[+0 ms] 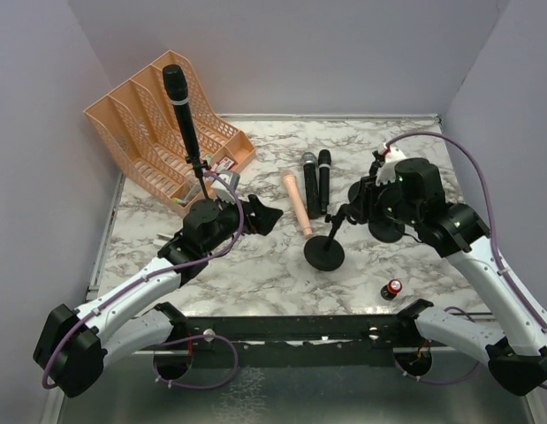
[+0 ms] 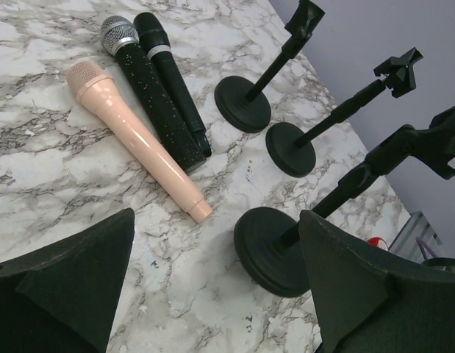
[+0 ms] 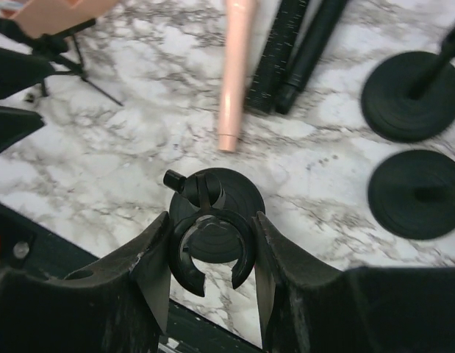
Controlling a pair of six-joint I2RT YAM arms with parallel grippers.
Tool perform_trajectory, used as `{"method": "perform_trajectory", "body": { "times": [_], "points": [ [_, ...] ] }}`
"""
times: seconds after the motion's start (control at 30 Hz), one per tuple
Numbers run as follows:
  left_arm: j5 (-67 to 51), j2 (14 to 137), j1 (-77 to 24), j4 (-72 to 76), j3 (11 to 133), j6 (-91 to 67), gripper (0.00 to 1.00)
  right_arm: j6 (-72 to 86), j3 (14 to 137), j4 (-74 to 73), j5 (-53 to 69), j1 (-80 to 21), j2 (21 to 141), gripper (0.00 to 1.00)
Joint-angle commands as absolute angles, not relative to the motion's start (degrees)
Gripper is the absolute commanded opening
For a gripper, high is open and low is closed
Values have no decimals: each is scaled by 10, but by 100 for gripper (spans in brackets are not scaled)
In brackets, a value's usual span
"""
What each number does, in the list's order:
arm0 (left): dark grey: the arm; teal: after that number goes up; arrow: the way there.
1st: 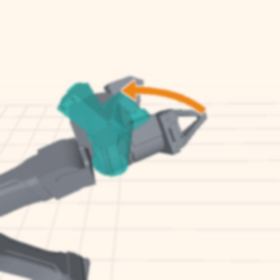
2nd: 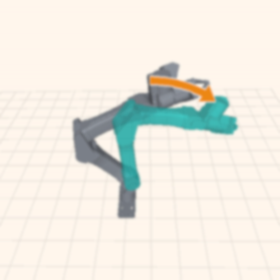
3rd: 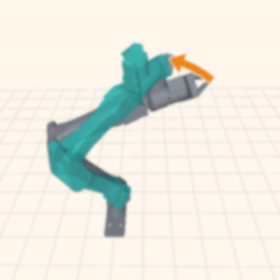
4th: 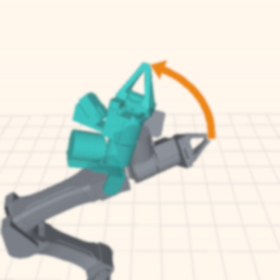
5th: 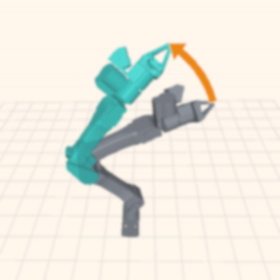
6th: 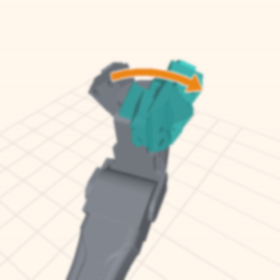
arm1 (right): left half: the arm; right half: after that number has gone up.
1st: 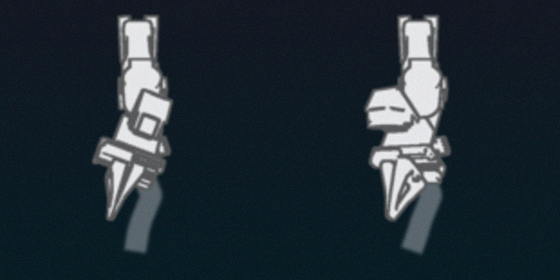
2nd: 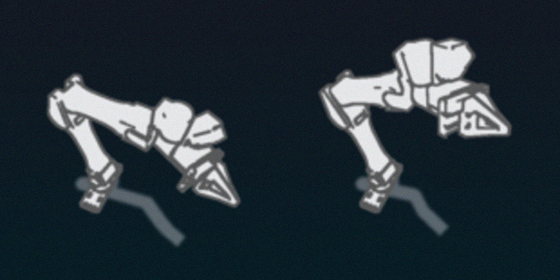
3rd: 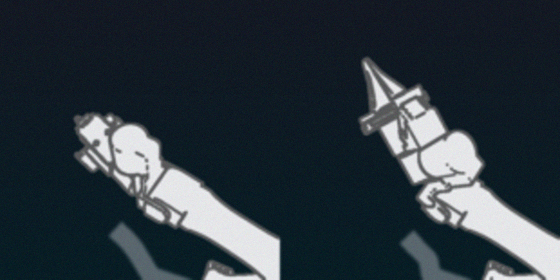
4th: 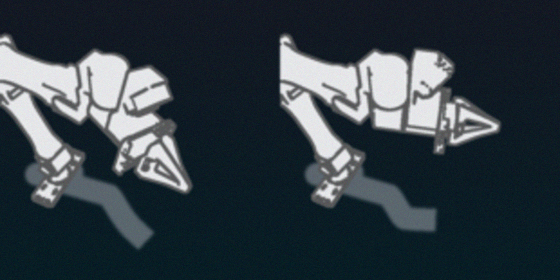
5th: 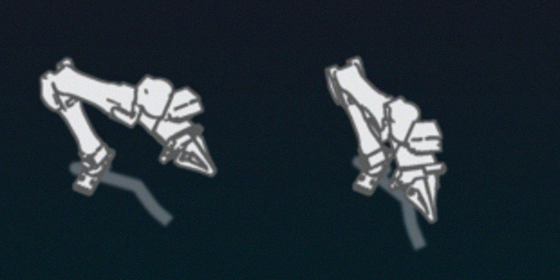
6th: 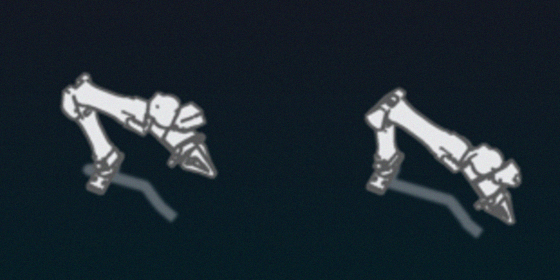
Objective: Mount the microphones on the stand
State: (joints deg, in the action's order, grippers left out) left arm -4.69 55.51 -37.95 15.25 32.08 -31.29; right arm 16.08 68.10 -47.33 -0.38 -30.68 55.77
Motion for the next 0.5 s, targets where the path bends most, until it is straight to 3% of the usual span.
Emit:
{"method": "perform_trajectory", "body": {
  "times": [0.0,0.47],
  "points": [
    [-19,533,-380,148,311,-317,91,115,670,-333,167,-313,568,36],
    [87,449,-379,37,293,-328,91,-74,655,-149,211,-450,706,42]
  ]
}}
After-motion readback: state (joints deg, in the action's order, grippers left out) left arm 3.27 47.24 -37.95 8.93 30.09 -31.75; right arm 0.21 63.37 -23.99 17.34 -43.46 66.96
